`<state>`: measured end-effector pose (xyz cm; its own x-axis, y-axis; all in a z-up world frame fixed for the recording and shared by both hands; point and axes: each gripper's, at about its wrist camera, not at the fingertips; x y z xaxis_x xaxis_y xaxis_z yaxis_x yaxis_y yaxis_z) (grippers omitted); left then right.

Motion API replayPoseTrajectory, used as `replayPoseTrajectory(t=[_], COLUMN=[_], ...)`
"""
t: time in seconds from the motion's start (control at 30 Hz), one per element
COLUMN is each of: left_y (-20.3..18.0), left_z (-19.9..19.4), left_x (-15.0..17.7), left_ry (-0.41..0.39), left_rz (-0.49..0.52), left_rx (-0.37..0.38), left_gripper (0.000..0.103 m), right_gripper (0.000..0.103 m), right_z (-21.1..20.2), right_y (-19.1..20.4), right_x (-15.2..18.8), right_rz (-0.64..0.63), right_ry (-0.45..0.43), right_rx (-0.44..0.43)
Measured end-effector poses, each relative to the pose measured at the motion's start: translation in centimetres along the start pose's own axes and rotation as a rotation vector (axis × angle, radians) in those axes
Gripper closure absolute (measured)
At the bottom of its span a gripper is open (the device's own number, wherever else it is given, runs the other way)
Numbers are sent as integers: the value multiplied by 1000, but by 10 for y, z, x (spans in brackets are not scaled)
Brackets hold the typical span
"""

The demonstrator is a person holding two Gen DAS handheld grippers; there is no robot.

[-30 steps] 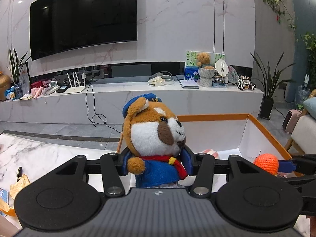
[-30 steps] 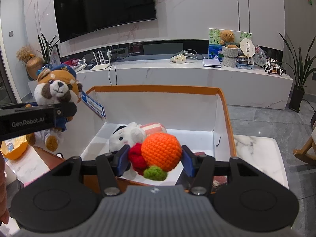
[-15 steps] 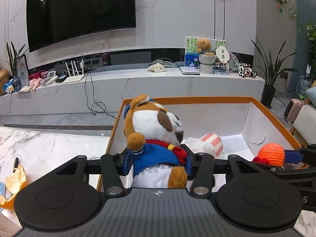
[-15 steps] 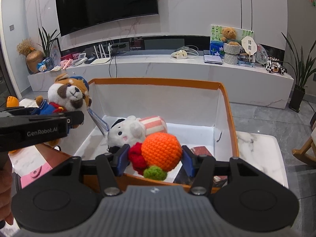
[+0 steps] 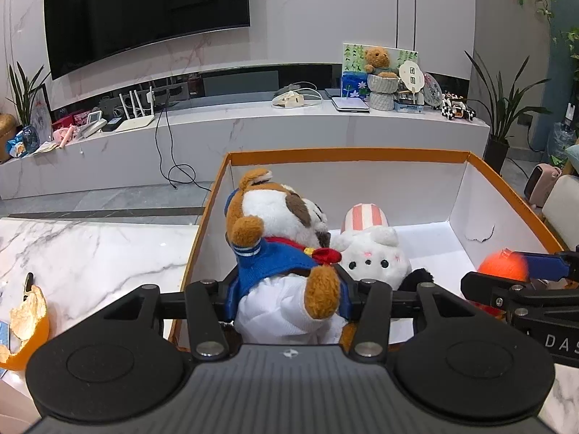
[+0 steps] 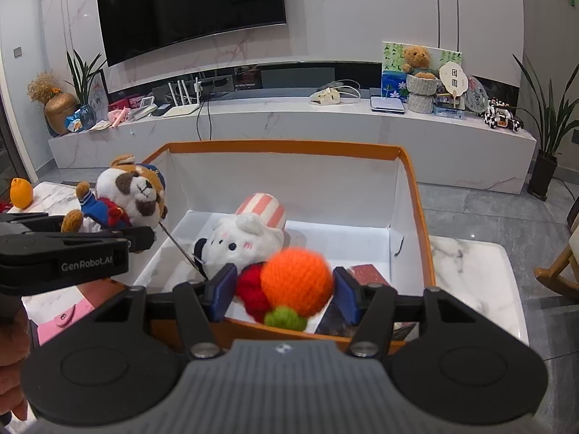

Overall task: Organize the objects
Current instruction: 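Lower the dog plush into the orange box and open the left gripper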

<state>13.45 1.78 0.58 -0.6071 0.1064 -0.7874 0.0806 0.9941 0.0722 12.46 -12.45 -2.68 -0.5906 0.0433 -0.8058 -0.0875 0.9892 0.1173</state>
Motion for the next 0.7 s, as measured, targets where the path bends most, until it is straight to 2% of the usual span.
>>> replayPoseTrajectory(t=[0.13, 0.3, 0.37, 0.7], left_y=[3, 5, 6, 3], left_z=[0, 1, 0, -7], left_x=[0, -1, -1, -2], left_ry=[-1, 4, 2, -13], left_rz=[-6, -7, -15, -20], left_rx=[-18, -46, -37, -16], left_gripper=[28, 26, 18, 18], right_gripper=[42, 42, 41, 41], right_z=[0, -2, -2, -2], right_y=[0, 1, 2, 0], right_x=[0, 0, 0, 0], right_rz=[-1, 0, -1, 0], right_ry=[2, 2, 2, 4], right_rx=[3, 6, 6, 4])
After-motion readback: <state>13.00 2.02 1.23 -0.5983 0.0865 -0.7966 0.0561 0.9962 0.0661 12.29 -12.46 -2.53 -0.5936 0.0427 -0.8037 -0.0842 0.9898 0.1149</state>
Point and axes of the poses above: each gripper's, at about its wrist camera, not at the fingertips, and z roughly the way its jaws point, y to its left, x to its underside, and after that the axes turned 3 degrees about -x, right-handed
